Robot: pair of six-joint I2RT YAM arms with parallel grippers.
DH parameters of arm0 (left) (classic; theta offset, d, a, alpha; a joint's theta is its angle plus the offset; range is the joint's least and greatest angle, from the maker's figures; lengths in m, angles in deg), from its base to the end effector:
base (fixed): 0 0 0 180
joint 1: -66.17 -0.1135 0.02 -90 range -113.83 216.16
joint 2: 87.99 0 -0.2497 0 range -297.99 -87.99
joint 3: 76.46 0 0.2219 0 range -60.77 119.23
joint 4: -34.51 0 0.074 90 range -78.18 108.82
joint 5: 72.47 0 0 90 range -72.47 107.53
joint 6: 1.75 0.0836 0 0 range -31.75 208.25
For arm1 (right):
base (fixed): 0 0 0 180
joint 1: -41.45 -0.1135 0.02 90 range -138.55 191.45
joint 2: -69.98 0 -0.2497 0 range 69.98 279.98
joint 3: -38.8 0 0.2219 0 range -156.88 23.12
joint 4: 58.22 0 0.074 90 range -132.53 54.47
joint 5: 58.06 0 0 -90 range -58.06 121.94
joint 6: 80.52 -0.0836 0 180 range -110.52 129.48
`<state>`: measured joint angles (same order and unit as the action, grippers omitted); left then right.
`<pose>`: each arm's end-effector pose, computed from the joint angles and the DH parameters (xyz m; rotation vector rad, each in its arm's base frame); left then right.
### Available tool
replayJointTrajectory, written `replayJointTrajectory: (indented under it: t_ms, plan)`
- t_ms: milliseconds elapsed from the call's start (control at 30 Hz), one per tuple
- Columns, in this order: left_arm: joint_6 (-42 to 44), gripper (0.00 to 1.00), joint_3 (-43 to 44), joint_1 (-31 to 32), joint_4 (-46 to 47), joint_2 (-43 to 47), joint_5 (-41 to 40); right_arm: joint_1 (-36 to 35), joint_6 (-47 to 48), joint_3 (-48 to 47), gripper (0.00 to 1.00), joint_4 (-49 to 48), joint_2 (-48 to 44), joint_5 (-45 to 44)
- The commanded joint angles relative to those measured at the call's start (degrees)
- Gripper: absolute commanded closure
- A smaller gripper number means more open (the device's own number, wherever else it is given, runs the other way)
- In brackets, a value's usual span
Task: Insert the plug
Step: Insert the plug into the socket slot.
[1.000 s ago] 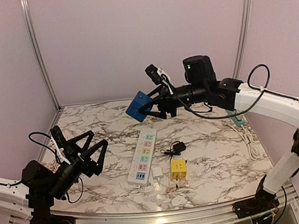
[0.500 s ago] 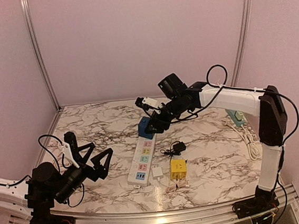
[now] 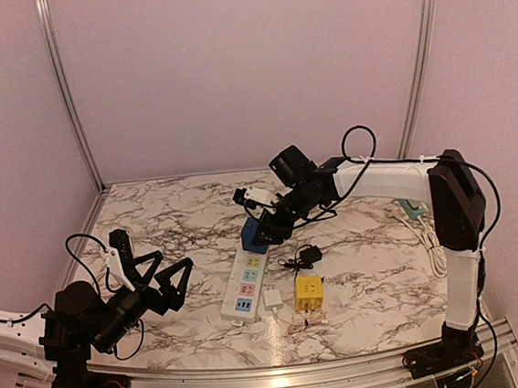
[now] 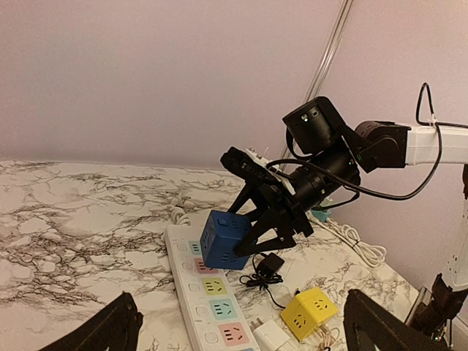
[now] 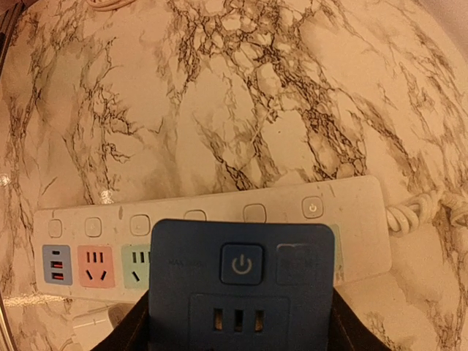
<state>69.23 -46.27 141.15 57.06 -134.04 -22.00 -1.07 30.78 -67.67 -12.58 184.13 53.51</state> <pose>0.1026 -0.1771 0.2488 0.1602 1.5279 -0.8220 0.2982 0.3151 0.1900 -1.4621 2.0481 0.6235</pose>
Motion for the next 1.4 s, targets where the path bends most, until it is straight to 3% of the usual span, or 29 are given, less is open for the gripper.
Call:
replayJointTrajectory:
  t_ms: [0,533,1367]
  plan:
    - [-1.4,0.01,0.1,-0.3,-0.9,0.2,-0.7,-0.1,1.7,0.1,1.00,-5.3,0.8,1.1]
    - [-1.9,0.01,-0.1,-0.3,-1.0,-0.5,-0.7,-0.1,3.5,-2.3,1.00,-4.3,5.8,-1.5]
    - [-1.9,0.01,-0.8,-0.3,-0.2,-0.2,-1.3,-0.1,5.1,-2.7,1.00,-1.1,3.1,-2.9]
